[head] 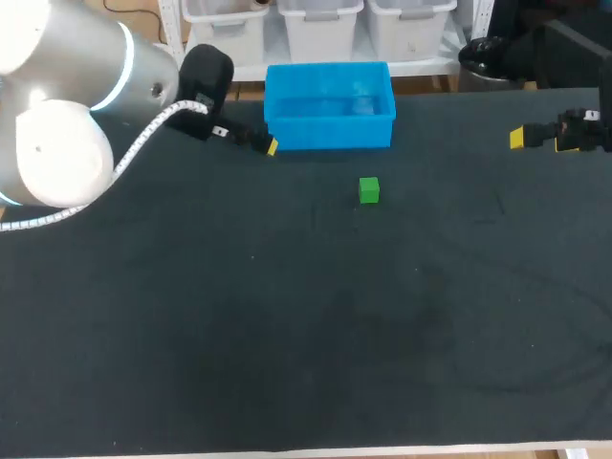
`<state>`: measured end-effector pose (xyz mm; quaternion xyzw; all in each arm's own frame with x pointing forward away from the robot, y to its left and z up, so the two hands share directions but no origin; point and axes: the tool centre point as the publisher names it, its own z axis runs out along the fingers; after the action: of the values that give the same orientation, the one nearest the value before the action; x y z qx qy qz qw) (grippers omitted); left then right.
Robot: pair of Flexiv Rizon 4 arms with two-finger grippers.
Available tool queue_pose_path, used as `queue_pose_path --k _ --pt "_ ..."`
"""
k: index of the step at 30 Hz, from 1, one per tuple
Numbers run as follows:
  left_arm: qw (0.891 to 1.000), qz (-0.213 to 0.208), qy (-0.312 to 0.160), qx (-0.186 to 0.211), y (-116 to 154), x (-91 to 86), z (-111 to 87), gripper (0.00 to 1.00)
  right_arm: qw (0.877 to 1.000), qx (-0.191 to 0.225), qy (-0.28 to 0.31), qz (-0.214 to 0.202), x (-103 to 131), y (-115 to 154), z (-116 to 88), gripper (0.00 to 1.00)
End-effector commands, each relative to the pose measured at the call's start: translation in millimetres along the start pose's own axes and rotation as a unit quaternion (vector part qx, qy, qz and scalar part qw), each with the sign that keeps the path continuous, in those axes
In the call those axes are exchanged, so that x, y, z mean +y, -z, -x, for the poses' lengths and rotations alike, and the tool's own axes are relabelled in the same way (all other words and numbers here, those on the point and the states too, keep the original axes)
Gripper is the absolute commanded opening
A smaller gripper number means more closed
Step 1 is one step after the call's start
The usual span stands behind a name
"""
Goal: Use the left arm to pick the red cube and place it into the blue plastic box first, then use the right arm to grasp the green cube and put it into the same blue plastic box after the first action is fully finished.
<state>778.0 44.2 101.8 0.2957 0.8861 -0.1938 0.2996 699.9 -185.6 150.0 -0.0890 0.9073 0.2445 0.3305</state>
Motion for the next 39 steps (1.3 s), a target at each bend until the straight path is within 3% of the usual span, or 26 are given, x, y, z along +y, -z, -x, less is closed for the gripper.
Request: queue_pose_path --k 1,12,24,39 --pt "0.998 -0.062 -0.013 -0.006 2 4.5 -6.0 1.00 1.000 0.000 0.000 -0.001 0 0 0 1.00" --pt "0.990 -0.119 -0.076 0.001 5 7.0 -15.0 1.00 1.000 0.000 0.000 -0.001 0 0 0 1.00" --pt "0.976 -0.166 -0.133 0.035 7 0.5 -28.7 1.00 1.000 0.000 0.000 -0.001 0 0 0 1.00" --pt "0.976 -0.174 -0.128 0.036 7 -1.8 -33.7 1.00 1.000 0.000 0.000 -0.001 0 0 0 1.00"
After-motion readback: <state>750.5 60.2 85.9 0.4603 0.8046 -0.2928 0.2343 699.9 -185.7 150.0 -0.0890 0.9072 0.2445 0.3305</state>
